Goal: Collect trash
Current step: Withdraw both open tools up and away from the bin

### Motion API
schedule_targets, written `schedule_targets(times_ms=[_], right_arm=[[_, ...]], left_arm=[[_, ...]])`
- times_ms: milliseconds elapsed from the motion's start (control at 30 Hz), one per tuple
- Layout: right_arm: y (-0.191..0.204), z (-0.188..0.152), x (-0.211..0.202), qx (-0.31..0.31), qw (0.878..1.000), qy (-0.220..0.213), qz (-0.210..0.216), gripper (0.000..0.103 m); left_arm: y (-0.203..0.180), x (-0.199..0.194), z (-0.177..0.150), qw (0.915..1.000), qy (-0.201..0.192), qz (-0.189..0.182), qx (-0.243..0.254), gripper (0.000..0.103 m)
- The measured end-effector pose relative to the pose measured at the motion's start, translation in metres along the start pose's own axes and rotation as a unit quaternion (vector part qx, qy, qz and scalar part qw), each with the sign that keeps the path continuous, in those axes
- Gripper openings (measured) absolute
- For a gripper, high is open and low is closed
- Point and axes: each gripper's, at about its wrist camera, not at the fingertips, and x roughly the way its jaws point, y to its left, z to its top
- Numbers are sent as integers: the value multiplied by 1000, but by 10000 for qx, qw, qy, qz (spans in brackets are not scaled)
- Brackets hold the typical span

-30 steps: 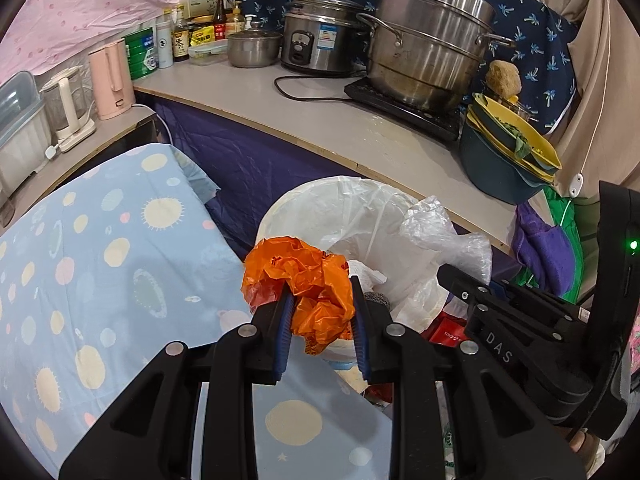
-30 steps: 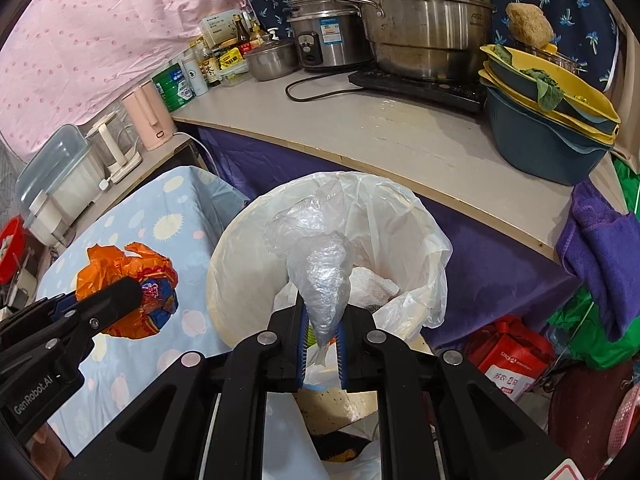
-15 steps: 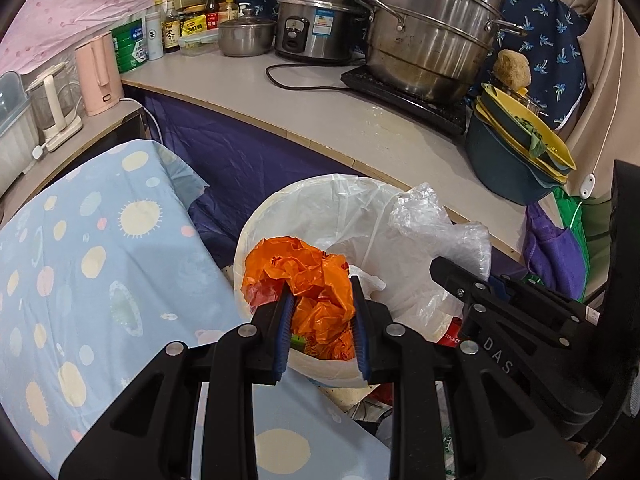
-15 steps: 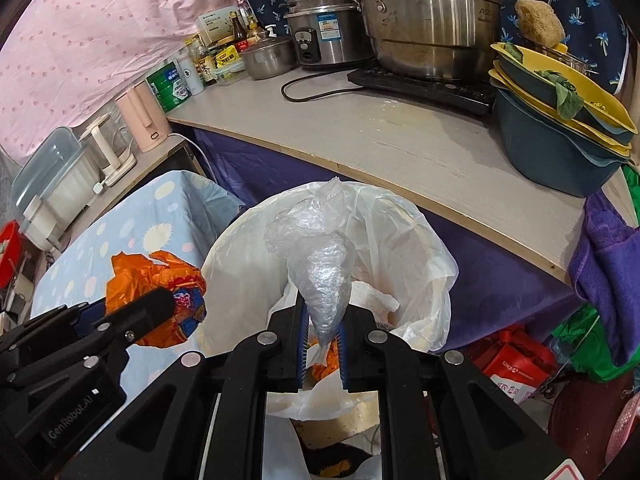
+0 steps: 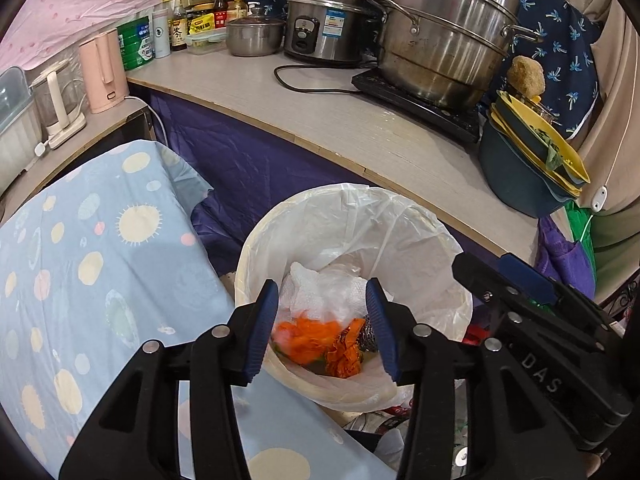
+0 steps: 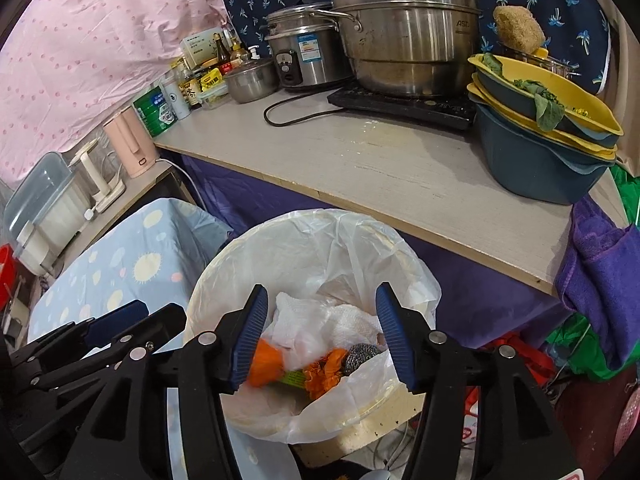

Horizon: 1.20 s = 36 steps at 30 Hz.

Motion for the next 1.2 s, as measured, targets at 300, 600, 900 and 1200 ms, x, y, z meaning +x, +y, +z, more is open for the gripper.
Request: schedule_targets(times_ms=[300, 600, 900, 1200], right_arm=[[3, 2, -5, -22, 10000, -53, 8, 56], [6, 2, -17, -58, 9999, -150, -34, 62], [11, -7, -35, -215, 9995, -209, -134, 68], [16, -16, -44, -330, 9990, -201, -207, 71]], left_arm=[[3, -2, 1, 10000, -9, 22, -8, 44], [5, -16, -2, 9998, -132, 122, 8, 51], [13, -36, -13, 9995, -222, 238, -28, 65], [22, -46, -23, 9992, -206, 311, -104, 72]])
